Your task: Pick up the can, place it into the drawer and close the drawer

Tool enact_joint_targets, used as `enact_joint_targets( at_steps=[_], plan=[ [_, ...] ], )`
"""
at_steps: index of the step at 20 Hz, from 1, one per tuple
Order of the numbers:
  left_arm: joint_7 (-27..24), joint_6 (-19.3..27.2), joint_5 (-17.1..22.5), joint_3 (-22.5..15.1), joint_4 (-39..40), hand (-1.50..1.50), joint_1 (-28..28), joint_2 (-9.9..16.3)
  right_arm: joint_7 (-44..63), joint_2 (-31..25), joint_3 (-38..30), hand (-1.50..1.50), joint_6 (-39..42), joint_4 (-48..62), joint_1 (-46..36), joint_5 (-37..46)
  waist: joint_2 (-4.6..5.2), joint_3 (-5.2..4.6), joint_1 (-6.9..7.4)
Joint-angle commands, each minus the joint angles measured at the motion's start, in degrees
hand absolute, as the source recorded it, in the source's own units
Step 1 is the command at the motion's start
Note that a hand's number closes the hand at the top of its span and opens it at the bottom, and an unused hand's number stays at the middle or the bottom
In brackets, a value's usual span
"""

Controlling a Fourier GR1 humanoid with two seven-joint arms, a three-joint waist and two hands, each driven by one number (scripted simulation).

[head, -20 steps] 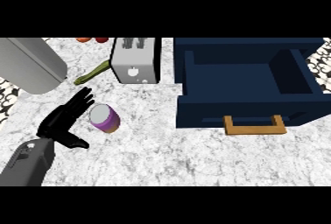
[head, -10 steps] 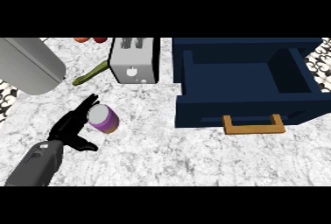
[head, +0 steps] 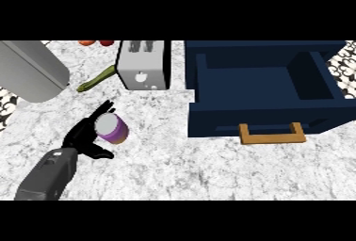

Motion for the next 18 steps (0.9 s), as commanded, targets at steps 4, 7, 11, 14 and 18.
enact_joint_targets(
  at_steps=[4, 7, 11, 14, 18],
  plan=[
    [0.49, -3.91, 1.24, 1.3, 2.52, 1.5, -3.24, -2.37, 1.75, 3.92, 3.06, -1.5, -1.32, -4.56, 0.28, 2.52, 0.09, -0.01, -0.11],
    [0.67, -9.59, 0.72, 0.31, 1.77, 1.5, -2.13, -1.19, 0.98, 2.68, 0.48, -1.5, 1.62, -1.35, 1.47, -0.58, -0.03, 0.03, 0.1],
    [-0.38, -11.83, 1.66, 0.77, -0.28, 1.5, -3.22, -2.23, 0.57, 1.34, -0.7, -1.5, 1.77, 0.66, -0.04, -1.14, -0.02, 0.04, 0.22],
    [-0.99, -11.55, 1.35, -0.46, -2.76, 1.5, -1.96, -5.86, 0.49, 3.19, -1.19, -1.5, 2.57, -1.97, 3.82, -2.59, -0.34, 0.08, 0.32],
    [3.4, -4.31, 7.39, 5.14, -5.5, 1.5, -4.64, -4.72, 3.06, 4.06, 0.93, -1.5, -2.1, -5.71, 2.51, -1.76, -0.6, 0.13, 1.39]
  ],
)
